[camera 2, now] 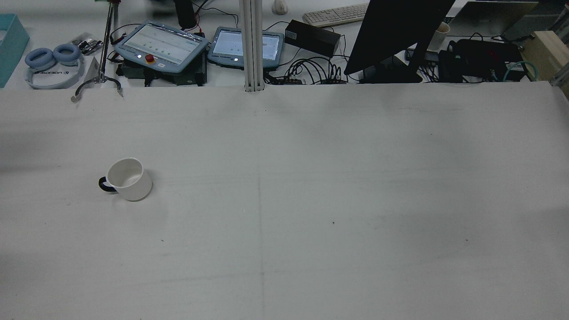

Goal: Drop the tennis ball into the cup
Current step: 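Bring the left hand holding the tennis ball into the workspace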

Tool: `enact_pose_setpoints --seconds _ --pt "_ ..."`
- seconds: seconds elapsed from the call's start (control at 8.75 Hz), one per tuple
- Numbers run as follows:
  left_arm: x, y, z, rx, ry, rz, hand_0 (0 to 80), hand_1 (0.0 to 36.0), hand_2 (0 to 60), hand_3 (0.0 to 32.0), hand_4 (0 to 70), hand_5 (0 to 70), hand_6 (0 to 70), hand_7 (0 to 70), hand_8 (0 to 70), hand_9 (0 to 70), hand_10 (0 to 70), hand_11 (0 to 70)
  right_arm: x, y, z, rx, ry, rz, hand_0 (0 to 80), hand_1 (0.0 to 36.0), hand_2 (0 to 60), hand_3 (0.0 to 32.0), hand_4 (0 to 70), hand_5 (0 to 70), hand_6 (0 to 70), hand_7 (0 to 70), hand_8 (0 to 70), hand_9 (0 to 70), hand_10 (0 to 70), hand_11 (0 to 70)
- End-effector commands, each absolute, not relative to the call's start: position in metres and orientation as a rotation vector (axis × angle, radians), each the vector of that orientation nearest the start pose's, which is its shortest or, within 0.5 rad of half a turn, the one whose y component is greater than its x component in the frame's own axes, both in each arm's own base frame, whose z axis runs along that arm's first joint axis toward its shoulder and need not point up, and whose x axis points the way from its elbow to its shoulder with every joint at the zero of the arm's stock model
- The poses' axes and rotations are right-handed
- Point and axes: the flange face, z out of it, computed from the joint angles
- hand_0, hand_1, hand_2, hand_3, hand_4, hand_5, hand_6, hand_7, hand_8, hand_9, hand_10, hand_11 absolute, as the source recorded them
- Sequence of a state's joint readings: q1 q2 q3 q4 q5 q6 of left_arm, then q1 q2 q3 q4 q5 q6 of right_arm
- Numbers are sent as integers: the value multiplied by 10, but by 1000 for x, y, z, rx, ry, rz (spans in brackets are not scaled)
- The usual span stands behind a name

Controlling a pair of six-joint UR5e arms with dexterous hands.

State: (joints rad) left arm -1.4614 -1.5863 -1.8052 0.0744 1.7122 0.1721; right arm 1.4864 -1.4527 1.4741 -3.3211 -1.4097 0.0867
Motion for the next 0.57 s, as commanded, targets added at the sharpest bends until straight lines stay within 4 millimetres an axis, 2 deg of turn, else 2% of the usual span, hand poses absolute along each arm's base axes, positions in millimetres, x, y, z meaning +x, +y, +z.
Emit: enact_pose_setpoints --seconds 0.0,0.23,0.34,0.46 --pt "-13 -513 548 -150 2203 -1697 800 316 168 0 171 244 700 700 366 442 196 316 105 -534 690 -17 1975 -2304 0 0 0 0 0 0 0 0 0 0 0 0" --pt "90 -504 517 -261 2182 -1552 800 320 166 0 168 237 700 700 361 439 194 313 105 -534 690 -18 1976 -2305 0 0 0 0 0 0 0 0 0 0 0 0" --pt "138 -496 513 -321 2171 -1531 800 320 163 0 170 241 700 700 365 441 196 317 105 -534 690 -18 1976 -2305 0 0 0 0 0 0 0 0 0 0 0 0" --pt "199 -481 511 -391 2149 -1518 800 320 166 0 177 242 700 700 363 445 198 319 105 -534 691 -18 1974 -2307 0 0 0 0 0 0 0 0 0 0 0 0"
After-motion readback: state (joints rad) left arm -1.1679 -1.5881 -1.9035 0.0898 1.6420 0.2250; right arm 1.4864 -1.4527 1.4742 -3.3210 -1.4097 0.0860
